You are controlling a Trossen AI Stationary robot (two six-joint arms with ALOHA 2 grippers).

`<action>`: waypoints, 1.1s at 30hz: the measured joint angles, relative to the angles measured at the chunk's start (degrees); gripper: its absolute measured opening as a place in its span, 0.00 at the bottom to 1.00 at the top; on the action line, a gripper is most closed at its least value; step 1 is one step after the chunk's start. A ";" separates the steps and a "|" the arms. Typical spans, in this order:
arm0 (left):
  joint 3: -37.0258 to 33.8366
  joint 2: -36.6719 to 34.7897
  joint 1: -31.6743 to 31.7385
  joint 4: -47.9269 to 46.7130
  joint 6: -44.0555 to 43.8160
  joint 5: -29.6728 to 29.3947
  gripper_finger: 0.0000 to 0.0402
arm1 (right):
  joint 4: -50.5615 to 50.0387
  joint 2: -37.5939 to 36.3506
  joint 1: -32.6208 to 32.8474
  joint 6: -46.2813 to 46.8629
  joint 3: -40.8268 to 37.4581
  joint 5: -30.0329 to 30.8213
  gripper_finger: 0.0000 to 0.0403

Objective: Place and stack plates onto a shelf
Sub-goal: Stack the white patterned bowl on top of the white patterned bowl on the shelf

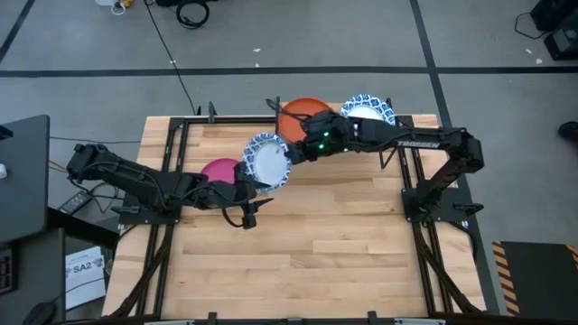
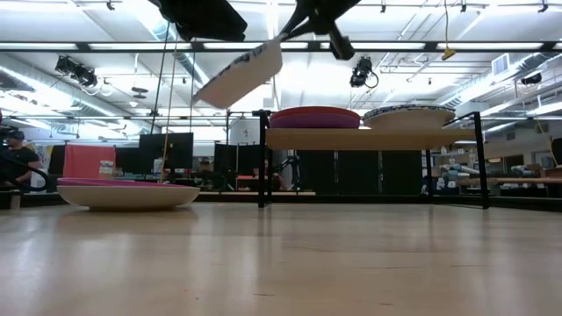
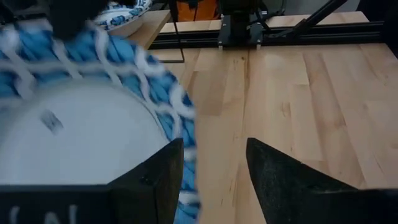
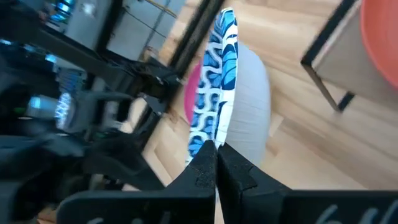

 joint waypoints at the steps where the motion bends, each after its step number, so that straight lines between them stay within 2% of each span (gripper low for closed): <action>1: 0.00 0.00 0.00 0.01 -0.07 0.01 0.46 | 0.06 -0.75 -0.19 -0.49 0.01 -0.01 0.01; 8: 0.00 0.00 0.00 -0.05 -0.09 2.15 0.46 | -1.99 -7.47 -1.98 -1.06 0.02 0.09 0.01; 12: 0.00 0.00 -0.02 -0.06 -0.11 2.74 0.46 | -4.77 -12.18 -3.27 -2.38 0.02 2.43 0.01; 25: 0.00 0.00 -0.02 -0.10 -0.13 2.76 0.46 | -18.04 -27.43 -4.50 -6.67 0.06 19.78 0.01; 33: 0.00 0.00 -0.02 -0.14 -0.13 2.76 0.46 | -29.18 -32.05 -4.35 -5.47 -0.14 28.52 0.01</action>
